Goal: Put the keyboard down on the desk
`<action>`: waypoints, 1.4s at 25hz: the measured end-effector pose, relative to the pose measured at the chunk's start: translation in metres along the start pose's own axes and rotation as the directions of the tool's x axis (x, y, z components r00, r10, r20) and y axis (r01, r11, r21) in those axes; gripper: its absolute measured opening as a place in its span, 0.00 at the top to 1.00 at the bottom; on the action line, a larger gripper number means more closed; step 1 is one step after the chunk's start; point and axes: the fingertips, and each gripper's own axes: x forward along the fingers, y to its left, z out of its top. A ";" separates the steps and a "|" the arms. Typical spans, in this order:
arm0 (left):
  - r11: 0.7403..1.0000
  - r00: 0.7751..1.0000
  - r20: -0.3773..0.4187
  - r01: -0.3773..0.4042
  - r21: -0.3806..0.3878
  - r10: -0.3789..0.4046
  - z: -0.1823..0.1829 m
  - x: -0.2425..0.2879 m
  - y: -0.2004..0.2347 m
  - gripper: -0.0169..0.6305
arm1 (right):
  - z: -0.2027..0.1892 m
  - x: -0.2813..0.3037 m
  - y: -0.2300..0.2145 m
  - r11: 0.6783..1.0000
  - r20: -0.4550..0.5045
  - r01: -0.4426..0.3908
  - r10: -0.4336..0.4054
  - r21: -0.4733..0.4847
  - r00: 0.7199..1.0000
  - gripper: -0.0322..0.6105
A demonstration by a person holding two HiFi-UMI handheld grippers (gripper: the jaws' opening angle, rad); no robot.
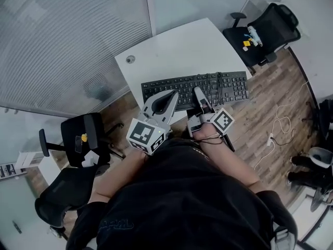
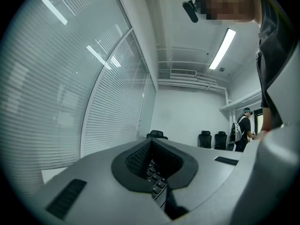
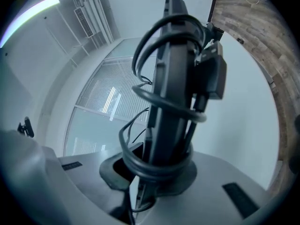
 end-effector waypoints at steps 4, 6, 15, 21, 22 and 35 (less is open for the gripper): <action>0.999 0.999 0.004 -0.034 -0.014 0.034 -0.002 -0.011 0.014 0.95 | -0.018 0.012 -0.001 1.000 -0.042 0.007 -0.007 0.008 0.999 0.83; 0.999 0.999 0.003 -0.042 -0.018 0.042 -0.004 -0.011 0.013 0.95 | -0.020 0.013 0.000 1.000 -0.056 0.001 -0.001 0.010 0.998 0.83; 0.996 0.996 -0.001 -0.087 -0.020 0.087 -0.003 -0.008 0.022 0.95 | -0.019 0.028 -0.006 1.000 -0.095 0.010 -0.008 0.022 0.995 0.83; 0.993 0.993 -0.008 -0.114 -0.038 0.114 -0.006 -0.005 0.046 0.95 | -0.027 0.051 -0.019 0.999 -0.129 0.035 -0.030 0.033 0.991 0.83; 0.992 0.993 -0.010 -0.118 -0.041 0.118 -0.007 -0.003 0.046 0.95 | -0.026 0.052 -0.021 0.999 -0.132 0.036 -0.031 0.034 0.991 0.83; 0.982 0.982 -0.072 -0.177 -0.070 0.172 -0.019 0.038 0.073 0.95 | -0.008 0.088 -0.051 0.993 -0.183 0.080 -0.063 0.084 0.981 0.83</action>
